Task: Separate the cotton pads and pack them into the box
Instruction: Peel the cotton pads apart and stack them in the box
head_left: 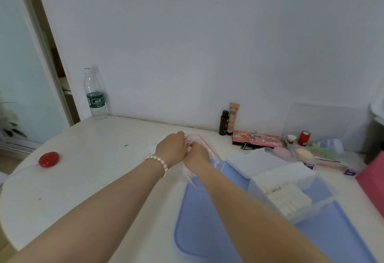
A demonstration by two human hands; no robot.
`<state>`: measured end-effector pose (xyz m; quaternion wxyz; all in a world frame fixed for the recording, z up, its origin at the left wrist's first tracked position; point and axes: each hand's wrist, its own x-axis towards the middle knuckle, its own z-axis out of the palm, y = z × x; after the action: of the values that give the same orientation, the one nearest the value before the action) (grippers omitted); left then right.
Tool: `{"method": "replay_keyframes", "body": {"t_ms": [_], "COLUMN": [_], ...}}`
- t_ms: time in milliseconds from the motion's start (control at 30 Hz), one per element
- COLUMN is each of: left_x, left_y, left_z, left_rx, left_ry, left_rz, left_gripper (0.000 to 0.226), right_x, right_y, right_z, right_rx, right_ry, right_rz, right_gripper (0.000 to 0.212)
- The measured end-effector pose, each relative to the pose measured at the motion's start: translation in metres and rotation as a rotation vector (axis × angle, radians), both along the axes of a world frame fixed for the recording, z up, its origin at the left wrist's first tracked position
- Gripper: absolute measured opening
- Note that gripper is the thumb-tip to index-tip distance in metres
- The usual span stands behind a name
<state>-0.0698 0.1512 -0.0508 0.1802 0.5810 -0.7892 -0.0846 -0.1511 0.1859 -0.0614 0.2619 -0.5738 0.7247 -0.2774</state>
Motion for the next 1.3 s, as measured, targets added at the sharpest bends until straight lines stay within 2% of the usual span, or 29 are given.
{"method": "replay_keyframes", "body": {"t_ms": [67,200,267,333,400,467,533,600,633,667,733,800,867,967,1067,1133,1200,1233,1300], "left_x": [-0.002,-0.001,0.0,-0.001,-0.005,-0.007,-0.007,-0.011,-0.014,-0.02,-0.038,-0.058,-0.073,-0.089,-0.091,-0.087,-0.082,-0.08,-0.076], "left_y": [0.001,0.004,0.005,0.006,0.009,0.018,0.037,0.059,0.07,0.083,0.102,0.114,0.119,0.124,0.119,0.116,0.114,0.113,0.112], "left_z": [-0.001,-0.006,-0.01,-0.013,-0.011,-0.006,0.002,0.007,0.008,0.011,0.021,0.025,0.023,0.015,0.007,0.001,-0.005,-0.012,-0.015], "left_rx": [-0.004,-0.008,0.002,0.029,0.06,-0.015,-0.288,-0.549,-0.57,-0.503,-0.195,0.194,0.457,0.62,0.732,0.828,0.892,0.907,0.9], "left_ry": [-0.008,0.014,0.063,0.117,0.171,0.221,0.351,0.5,0.603,0.729,0.985,1.201,1.364,1.55,1.754,1.787,1.67,1.594,1.462], "left_rz": [0.035,0.095,0.116,0.094,0.044,-0.029,-0.185,-0.299,-0.31,-0.306,-0.245,-0.195,-0.172,-0.154,-0.095,-0.103,-0.164,-0.196,-0.235], "left_gripper": [0.011,0.011,0.017,0.018,0.024,0.042,0.053,0.047,0.04,0.033,0.023,0.033,0.048,0.02,0.011,0.015,0.017,0.02,0.03], "right_x": [0.001,-0.006,-0.019,-0.038,-0.063,-0.085,-0.1,-0.11,-0.112,-0.115,-0.118,-0.118,-0.115,-0.114,-0.123,-0.13,-0.132,-0.132,-0.13], "right_y": [0.012,0.05,0.069,0.087,0.099,0.109,0.116,0.12,0.121,0.12,0.119,0.118,0.12,0.124,0.131,0.137,0.144,0.148,0.156], "right_z": [0.0,0.017,0.02,0.024,0.027,0.029,0.029,0.03,0.03,0.029,0.03,0.033,0.035,0.029,0.02,0.016,0.012,0.004,-0.006], "right_rx": [-0.055,-0.148,-0.263,-0.365,-0.377,-0.338,-0.32,-0.33,-0.332,-0.344,-0.412,-0.495,-0.539,-0.469,-0.371,-0.362,-0.378,-0.377,-0.39], "right_ry": [0.057,0.469,0.48,0.184,-0.311,-0.746,-0.941,-1.035,-1.063,-1.07,-1.014,-0.896,-0.746,-0.596,-0.602,-0.701,-0.709,-0.605,-0.242], "right_rz": [0.004,0.139,0.104,-0.033,-0.128,-0.146,-0.165,-0.182,-0.185,-0.186,-0.178,-0.136,-0.079,-0.01,-0.003,-0.03,-0.019,-0.007,0.054], "right_gripper": [0.013,0.034,0.041,0.036,0.025,0.022,0.018,0.012,0.01,0.009,0.012,0.018,0.026,0.042,0.055,0.053,0.047,0.044,0.039]}}
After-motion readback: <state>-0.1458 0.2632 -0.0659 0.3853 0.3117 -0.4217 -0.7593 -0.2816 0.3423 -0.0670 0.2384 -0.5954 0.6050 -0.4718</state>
